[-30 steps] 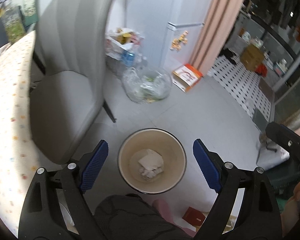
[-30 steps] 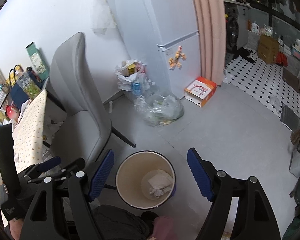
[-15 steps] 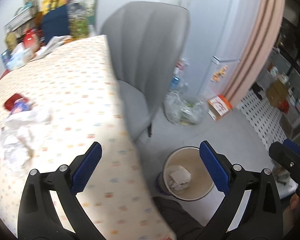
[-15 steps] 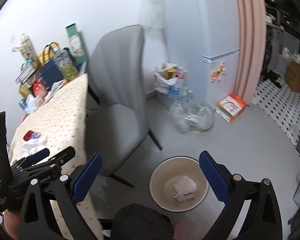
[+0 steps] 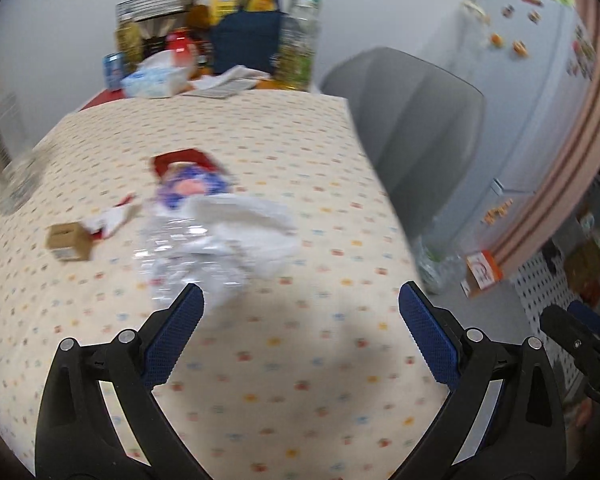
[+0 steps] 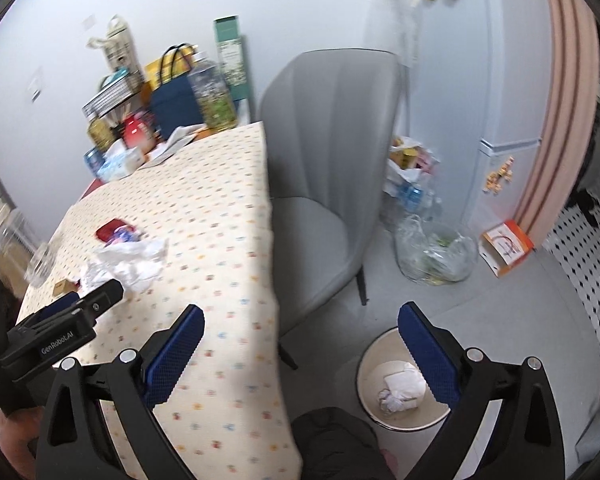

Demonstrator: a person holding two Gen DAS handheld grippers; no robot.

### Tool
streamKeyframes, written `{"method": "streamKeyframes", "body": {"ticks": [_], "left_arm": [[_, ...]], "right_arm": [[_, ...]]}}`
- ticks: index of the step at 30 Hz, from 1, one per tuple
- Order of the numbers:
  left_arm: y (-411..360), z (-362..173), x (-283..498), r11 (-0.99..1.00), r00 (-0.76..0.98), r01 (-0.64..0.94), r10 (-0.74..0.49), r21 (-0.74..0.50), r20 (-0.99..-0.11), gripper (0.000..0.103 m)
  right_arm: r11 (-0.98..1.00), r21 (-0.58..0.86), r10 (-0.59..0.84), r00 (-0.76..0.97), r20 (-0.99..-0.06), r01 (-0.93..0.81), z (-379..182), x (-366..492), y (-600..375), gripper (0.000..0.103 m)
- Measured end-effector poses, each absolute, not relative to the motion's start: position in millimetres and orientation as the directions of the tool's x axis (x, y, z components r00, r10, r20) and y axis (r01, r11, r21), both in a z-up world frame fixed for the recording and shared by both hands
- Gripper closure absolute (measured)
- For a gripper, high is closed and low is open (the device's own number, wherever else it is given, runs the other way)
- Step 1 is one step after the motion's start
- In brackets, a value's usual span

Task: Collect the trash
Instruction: 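Move both tools back over the table toward the remaining trash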

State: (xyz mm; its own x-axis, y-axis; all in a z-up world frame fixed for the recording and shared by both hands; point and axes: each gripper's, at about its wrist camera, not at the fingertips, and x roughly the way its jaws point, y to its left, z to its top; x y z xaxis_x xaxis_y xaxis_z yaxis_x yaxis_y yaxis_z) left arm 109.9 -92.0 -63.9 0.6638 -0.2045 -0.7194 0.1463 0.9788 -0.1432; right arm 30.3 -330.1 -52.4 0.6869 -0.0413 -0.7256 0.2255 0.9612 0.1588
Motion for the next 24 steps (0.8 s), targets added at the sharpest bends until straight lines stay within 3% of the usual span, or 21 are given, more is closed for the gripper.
{"method": "streamKeyframes", "body": {"ticks": [24], "left_arm": [[60.2, -78.1, 111.1, 0.975, 0.708, -0.093, -0.077, -0.2, -0.702, 0.006]], "right_arm": [[0.994, 0.089, 0.109, 0.653, -0.749, -0.064, -53.5, 78.5, -174.1, 0.008]]}}
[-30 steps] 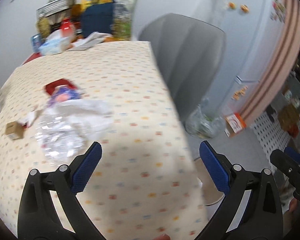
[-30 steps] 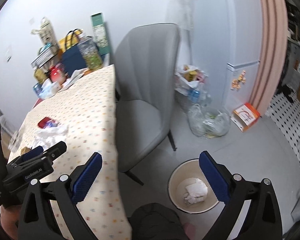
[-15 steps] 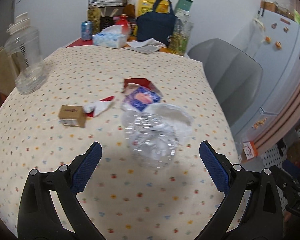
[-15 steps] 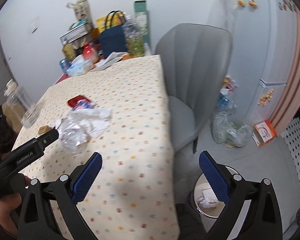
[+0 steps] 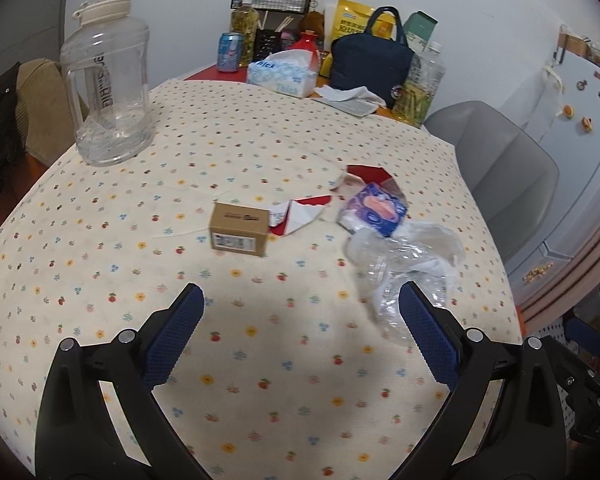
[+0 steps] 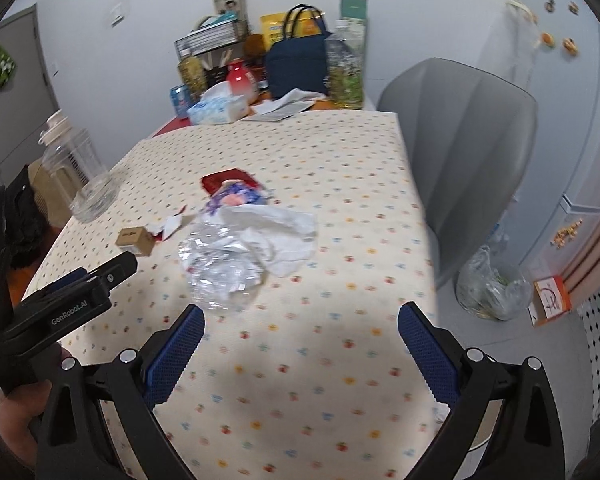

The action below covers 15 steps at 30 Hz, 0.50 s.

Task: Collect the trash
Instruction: 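Move both tools back over the table toward the remaining trash, then close the left tool on the brown cardboard box while the right tool closes on the clear plastic bag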

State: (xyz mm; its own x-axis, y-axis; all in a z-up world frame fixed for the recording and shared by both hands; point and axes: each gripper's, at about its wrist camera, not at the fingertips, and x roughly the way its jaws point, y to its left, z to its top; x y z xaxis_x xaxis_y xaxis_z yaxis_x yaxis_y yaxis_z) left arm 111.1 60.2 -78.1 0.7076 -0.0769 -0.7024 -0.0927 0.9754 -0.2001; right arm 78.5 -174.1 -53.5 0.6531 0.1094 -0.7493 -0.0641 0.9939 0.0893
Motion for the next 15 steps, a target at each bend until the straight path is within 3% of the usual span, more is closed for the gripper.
{"method": "streamKeyframes", "body": {"ticks": [15], "left_arm": [[94.7, -102.5, 148.6, 0.97, 0.684, -0.146, -0.043, -0.194, -0.729, 0.006]], "right_arm": [[0.989, 0.069, 0.133, 0.6, -0.789, -0.128, -79.4, 118.8, -126.7, 0.008]]}}
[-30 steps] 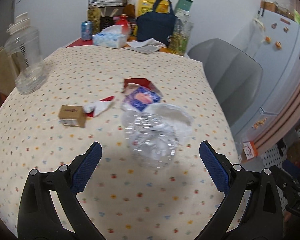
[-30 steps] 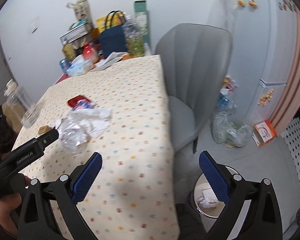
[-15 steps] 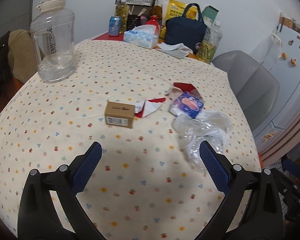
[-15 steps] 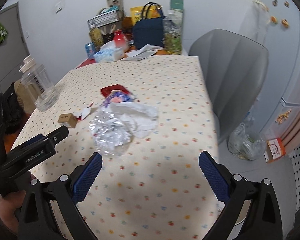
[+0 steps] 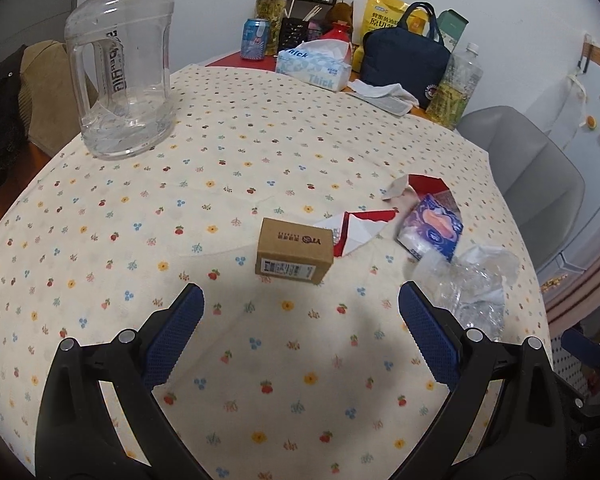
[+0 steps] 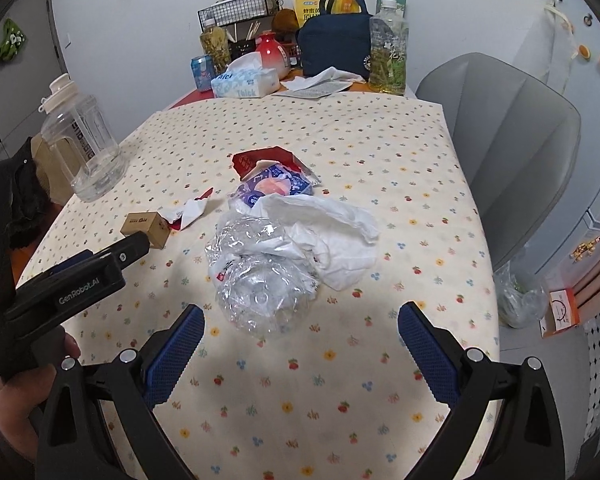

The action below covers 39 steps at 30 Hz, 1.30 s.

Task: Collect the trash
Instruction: 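Close the left tool on the brown cardboard box while the right tool closes on the clear plastic bag, then carry the box and plastic bag over the bin while the right tool opens to drop the bag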

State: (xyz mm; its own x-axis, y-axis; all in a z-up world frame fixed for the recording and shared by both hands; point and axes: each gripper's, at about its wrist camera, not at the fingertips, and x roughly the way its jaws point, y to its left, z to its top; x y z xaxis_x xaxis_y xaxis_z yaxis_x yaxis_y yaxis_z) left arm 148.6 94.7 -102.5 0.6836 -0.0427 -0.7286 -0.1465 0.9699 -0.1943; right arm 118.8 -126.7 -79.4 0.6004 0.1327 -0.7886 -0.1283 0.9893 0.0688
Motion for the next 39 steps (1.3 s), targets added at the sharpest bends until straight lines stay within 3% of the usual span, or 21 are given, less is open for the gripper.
{"method": "streamKeyframes", "body": {"ticks": [8, 10, 12, 14, 29, 30, 31, 39], "left_arm": [[94.9, -114.4, 172.3, 0.971, 0.673, -0.151, -0.036, -0.185, -0.739, 0.01], [95.6, -119.0, 178.9, 0.971, 0.662, -0.149, -0.04, -0.184, -0.748, 0.018], [97.7, -123.6, 183.5, 0.97, 0.648, -0.151, -0.05, -0.192, -0.76, 0.04], [99.9, -125.6, 184.1, 0.971, 0.645, -0.161, -0.033, -0.178, -0.763, 0.054], [122.1, -124.2, 156.8, 0.966, 0.639, -0.218, 0.034, -0.139, -0.768, 0.055], [121.2, -123.9, 156.2, 0.967, 0.639, -0.219, 0.039, -0.133, -0.768, 0.055], [120.1, -123.4, 155.8, 0.967, 0.639, -0.219, 0.041, -0.131, -0.768, 0.055], [107.4, -109.9, 146.2, 0.969, 0.664, -0.205, 0.031, -0.141, -0.747, 0.055]], "right_arm": [[0.987, 0.051, 0.13, 0.576, -0.807, -0.152, -90.7, 138.4, -113.3, 0.008], [0.987, 0.049, 0.129, 0.567, -0.814, -0.154, -94.7, 143.5, -111.1, 0.008], [0.986, 0.052, 0.132, 0.561, -0.817, -0.157, -97.5, 149.0, -108.4, 0.008], [0.985, 0.043, 0.129, 0.559, -0.819, -0.164, -99.7, 152.4, -104.9, 0.008], [0.972, 0.01, 0.133, 0.508, -0.851, -0.237, -128.0, 172.2, -74.4, 0.008], [0.971, 0.007, 0.131, 0.508, -0.852, -0.238, -128.8, 172.5, -73.9, 0.013], [0.972, 0.003, 0.126, 0.507, -0.852, -0.236, -128.8, 172.8, -74.3, 0.026], [0.969, -0.006, 0.131, 0.535, -0.835, -0.246, -108.9, 153.0, -81.4, 0.026]]}}
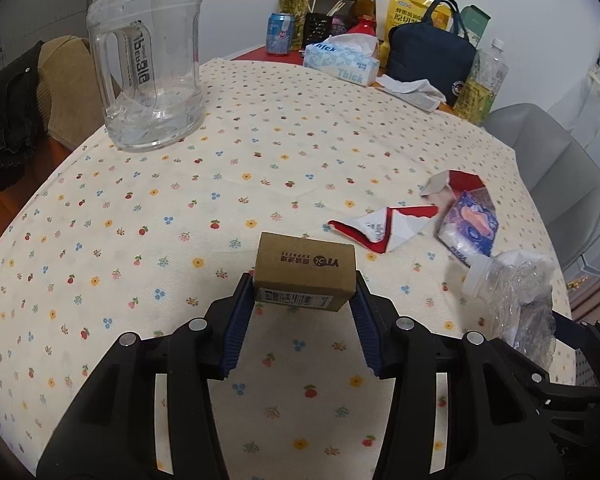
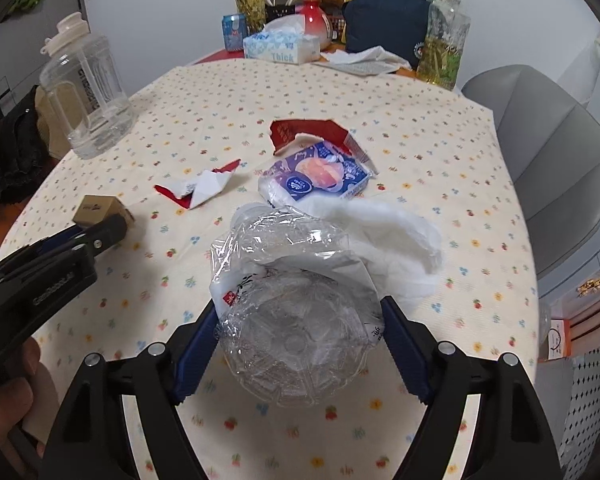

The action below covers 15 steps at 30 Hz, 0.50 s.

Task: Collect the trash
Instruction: 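Carry the box and plastic bag over the bin while the right tool opens to drop the bag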

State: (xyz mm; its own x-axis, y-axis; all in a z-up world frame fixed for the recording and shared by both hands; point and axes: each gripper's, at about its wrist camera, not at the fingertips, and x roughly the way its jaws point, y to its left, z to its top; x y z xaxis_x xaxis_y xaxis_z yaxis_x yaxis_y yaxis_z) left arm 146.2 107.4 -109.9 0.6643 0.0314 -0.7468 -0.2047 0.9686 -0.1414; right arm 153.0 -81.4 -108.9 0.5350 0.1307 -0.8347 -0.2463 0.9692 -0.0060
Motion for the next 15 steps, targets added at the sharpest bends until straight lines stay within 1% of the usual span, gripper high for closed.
{"method": "streamKeyframes", "body": {"ticks": [6, 15], "left_arm": [[90.8, -98.8, 131.6, 0.974, 0.679, -0.174, 0.013, -0.143, -0.734, 0.055], [48.7, -81.3, 121.3, 0.986, 0.699, -0.098, -0.029, -0.136, -0.714, 0.055]], "right_arm": [[0.971, 0.017, 0.152, 0.558, -0.816, -0.239, -94.2, 127.3, -95.0, 0.026], [0.984, 0.037, 0.134, 0.601, -0.788, -0.172, -71.6, 100.8, -138.2, 0.026]]}}
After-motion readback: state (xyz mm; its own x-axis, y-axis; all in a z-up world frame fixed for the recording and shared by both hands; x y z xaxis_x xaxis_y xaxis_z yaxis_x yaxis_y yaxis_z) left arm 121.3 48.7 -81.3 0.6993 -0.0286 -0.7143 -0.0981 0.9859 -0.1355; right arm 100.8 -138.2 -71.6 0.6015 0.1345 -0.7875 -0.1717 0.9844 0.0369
